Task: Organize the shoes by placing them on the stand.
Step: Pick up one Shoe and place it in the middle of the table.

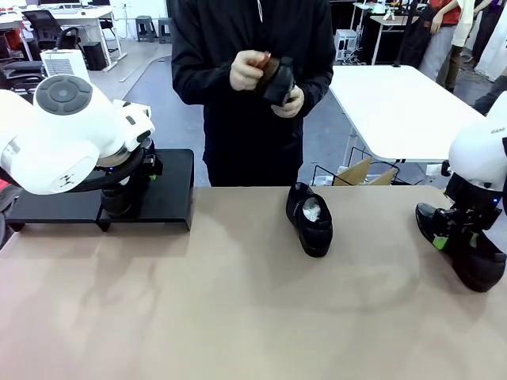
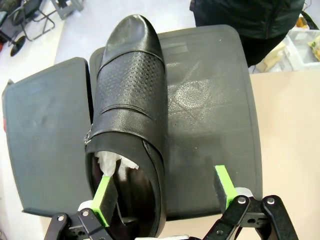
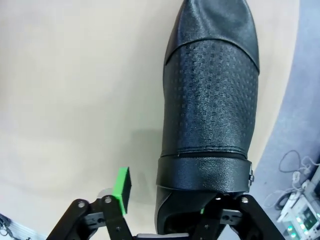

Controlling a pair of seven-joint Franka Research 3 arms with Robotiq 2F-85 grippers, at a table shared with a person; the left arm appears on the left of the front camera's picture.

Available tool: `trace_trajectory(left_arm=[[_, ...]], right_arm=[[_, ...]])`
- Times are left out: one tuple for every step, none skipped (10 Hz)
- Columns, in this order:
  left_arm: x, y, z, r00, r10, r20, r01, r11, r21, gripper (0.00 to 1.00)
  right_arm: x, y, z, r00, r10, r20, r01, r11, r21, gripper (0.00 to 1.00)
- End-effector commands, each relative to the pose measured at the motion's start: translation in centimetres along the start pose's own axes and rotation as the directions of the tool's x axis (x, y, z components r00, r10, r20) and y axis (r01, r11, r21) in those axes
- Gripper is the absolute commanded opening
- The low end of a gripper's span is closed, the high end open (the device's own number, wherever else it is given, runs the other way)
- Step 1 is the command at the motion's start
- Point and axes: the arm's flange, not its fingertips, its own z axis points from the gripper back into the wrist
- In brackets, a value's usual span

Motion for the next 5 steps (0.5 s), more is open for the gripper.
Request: trace_trajectory(left_arm=[[0.1, 0.1, 0.1, 1.000, 0.001, 0.012, -0.001, 1.000, -0.003, 1.00], [0.1, 0.1, 0.1, 1.000, 0.001, 0.012, -0.001, 1.000, -0.003, 1.00], [0.1, 0.1, 0.1, 1.000, 0.001, 0.012, -0.001, 1.000, -0.003, 1.00], [0.1, 0.1, 0.1, 1.000, 0.001, 0.012, -0.001, 1.000, -0.003, 1.00], [0.1, 0.1, 0.1, 1.000, 0.001, 0.012, -0.001, 1.000, -0.003, 1.00]], right_arm=[[-0.9, 0.7, -0.8, 0.998, -0.043, 0.038, 0.045, 0.997, -0.062, 0.04], [-1.2, 0.8, -1.3, 0.998, -0.052, 0.041, 0.054, 0.997, -0.062, 0.00], [-1.4, 0.9, -1.6, 0.997, -0.058, 0.046, 0.060, 0.997, -0.058, 0.00], [-1.5, 0.9, -1.9, 0.997, -0.064, 0.049, 0.067, 0.996, -0.066, 0.00], [-1.6, 0.8, -2.1, 0.996, -0.079, 0.052, 0.082, 0.994, -0.070, 0.00]])
